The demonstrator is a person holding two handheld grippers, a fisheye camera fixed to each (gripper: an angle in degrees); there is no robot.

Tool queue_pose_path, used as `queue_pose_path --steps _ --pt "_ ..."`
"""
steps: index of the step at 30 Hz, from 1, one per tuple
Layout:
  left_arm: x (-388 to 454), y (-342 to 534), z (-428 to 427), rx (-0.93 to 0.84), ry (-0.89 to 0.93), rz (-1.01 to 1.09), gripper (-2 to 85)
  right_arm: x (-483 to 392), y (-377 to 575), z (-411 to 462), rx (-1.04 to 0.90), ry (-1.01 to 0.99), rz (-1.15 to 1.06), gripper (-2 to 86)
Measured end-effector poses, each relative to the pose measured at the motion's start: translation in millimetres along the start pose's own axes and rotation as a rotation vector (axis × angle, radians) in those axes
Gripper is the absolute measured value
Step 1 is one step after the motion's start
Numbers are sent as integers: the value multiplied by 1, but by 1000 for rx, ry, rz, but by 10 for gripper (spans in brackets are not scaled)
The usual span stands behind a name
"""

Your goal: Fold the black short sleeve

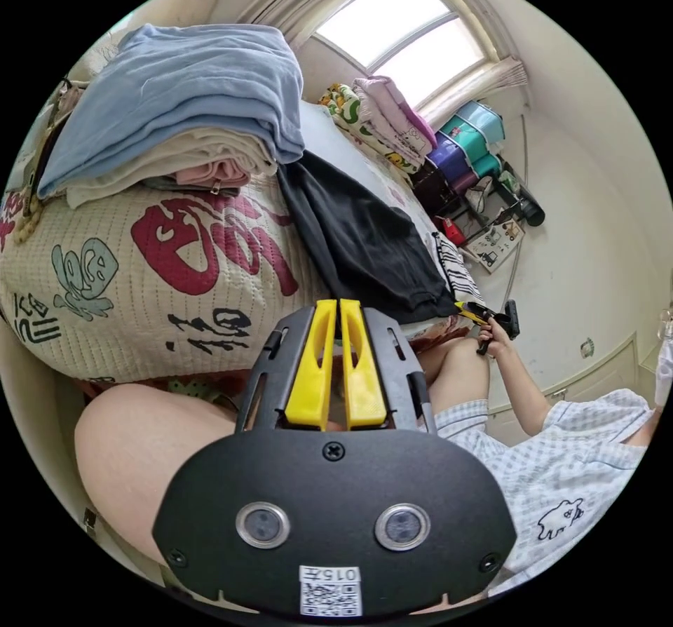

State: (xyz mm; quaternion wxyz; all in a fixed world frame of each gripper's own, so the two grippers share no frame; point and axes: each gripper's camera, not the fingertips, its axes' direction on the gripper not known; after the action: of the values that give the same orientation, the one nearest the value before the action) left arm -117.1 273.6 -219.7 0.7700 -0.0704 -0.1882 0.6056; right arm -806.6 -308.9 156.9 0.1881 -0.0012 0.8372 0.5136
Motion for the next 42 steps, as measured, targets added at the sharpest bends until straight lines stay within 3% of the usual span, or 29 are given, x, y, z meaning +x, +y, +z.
queue_pose_path --steps 17,24,28,34,42 --pt "-2 24 -20 -69 -76 -12 -2 54 -29 -105 60 -80 104 4" --pt "-10 33 -36 -59 -104 -65 0 146 -14 -168 243 -393 361 -4" --pt "-11 40 -49 -43 -101 -69 -2 174 -3 -189 300 -472 381 -4" --pt "3 70 -104 234 -245 -81 -8 204 10 -206 363 -508 389 -5" --pt "1 102 -156 425 56 -100 -8 233 35 -201 466 -602 351 -5"
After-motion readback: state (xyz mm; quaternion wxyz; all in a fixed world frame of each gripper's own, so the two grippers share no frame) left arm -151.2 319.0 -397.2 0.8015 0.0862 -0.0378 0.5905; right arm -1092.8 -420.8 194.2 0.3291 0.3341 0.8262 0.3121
